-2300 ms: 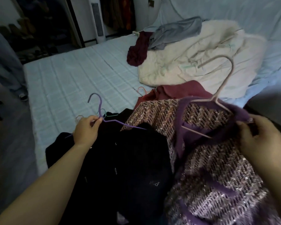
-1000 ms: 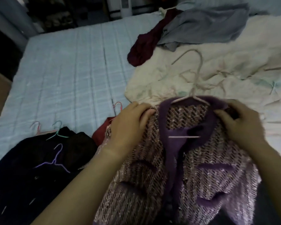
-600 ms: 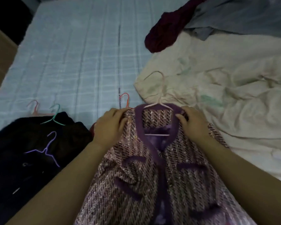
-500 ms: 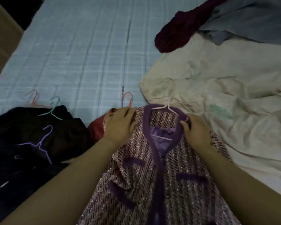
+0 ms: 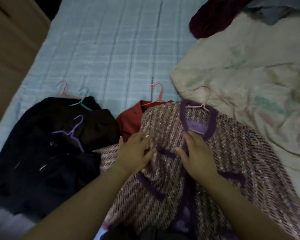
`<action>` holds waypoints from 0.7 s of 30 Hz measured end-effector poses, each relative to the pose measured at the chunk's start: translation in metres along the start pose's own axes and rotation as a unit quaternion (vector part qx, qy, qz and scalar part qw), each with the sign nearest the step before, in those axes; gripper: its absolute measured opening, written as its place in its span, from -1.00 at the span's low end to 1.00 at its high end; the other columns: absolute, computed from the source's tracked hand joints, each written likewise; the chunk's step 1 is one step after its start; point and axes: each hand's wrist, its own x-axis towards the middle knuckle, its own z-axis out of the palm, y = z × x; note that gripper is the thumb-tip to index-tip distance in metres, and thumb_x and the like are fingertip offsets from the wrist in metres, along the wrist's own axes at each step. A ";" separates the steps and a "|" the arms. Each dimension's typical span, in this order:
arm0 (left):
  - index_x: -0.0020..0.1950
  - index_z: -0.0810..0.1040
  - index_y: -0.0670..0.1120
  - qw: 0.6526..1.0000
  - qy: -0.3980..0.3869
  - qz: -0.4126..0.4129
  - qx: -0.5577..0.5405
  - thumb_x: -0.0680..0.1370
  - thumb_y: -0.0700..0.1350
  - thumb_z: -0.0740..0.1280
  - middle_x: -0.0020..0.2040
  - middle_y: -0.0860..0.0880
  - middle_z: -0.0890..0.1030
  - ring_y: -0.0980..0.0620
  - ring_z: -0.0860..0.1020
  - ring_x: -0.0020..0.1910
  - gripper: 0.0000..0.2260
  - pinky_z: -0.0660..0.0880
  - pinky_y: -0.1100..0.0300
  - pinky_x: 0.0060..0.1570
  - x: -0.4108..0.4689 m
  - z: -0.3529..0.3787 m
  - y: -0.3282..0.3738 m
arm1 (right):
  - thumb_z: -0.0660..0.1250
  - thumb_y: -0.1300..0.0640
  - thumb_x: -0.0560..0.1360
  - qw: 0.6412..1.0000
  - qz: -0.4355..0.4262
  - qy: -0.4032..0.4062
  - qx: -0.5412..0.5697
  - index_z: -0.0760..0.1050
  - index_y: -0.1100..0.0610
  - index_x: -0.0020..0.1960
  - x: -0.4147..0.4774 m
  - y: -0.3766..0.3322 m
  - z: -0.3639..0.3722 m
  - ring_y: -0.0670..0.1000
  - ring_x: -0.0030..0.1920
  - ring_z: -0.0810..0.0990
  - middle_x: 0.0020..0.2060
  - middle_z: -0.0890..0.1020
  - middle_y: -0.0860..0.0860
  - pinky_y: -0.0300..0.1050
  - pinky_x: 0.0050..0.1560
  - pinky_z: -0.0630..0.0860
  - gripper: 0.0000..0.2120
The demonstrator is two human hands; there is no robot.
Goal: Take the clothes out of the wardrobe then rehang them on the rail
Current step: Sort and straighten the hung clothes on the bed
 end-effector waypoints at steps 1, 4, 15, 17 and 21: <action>0.48 0.17 0.17 1.000 0.008 -0.012 -0.011 0.38 0.36 -0.18 0.49 0.05 0.23 0.00 0.16 0.46 -0.30 -0.02 -0.31 0.37 -0.014 -0.007 -0.008 | 0.16 -0.13 0.57 0.999 -0.011 -0.030 0.017 0.27 0.21 0.44 -0.006 -0.021 0.004 0.14 0.40 0.30 0.40 0.36 0.15 -0.01 0.35 0.26 -0.43; 0.46 0.23 0.16 0.997 0.022 -0.046 -0.052 0.39 0.38 -0.17 0.44 0.02 0.30 0.02 0.23 0.42 -0.30 -0.02 -0.29 0.37 -0.056 -0.025 -0.044 | 0.06 -0.17 0.58 0.994 -0.055 -0.077 0.055 0.20 0.19 0.47 -0.021 -0.083 0.018 0.12 0.45 0.20 0.45 0.27 0.13 -0.04 0.40 0.16 -0.40; 0.40 0.35 0.04 0.996 0.027 -0.085 -0.021 0.49 0.30 -0.09 0.30 0.00 0.46 -0.04 0.47 0.20 -0.40 0.43 0.05 0.10 -0.117 -0.039 -0.318 | 0.13 -0.18 0.51 0.988 -0.103 -0.098 0.067 0.41 0.27 0.34 0.031 -0.280 0.143 0.22 0.27 0.43 0.27 0.46 0.21 0.00 0.27 0.36 -0.39; 0.41 0.33 0.03 0.998 0.012 -0.055 -0.022 0.58 0.20 0.07 0.31 -0.01 0.45 -0.05 0.46 0.22 -0.54 0.42 0.03 0.13 -0.097 -0.040 -0.371 | 0.24 -0.08 0.54 0.989 -0.069 -0.113 0.066 0.38 0.25 0.36 0.046 -0.304 0.176 0.20 0.27 0.43 0.29 0.44 0.19 0.00 0.27 0.35 -0.48; 0.38 0.38 -0.02 1.000 0.018 0.023 -0.010 0.59 0.11 0.16 0.26 -0.06 0.48 -0.08 0.48 0.16 -0.60 0.45 0.02 0.06 -0.053 -0.036 -0.447 | 0.33 -0.01 0.51 0.992 0.013 -0.119 0.036 0.40 0.23 0.34 0.069 -0.320 0.233 0.20 0.23 0.46 0.27 0.46 0.18 0.08 0.22 0.44 -0.51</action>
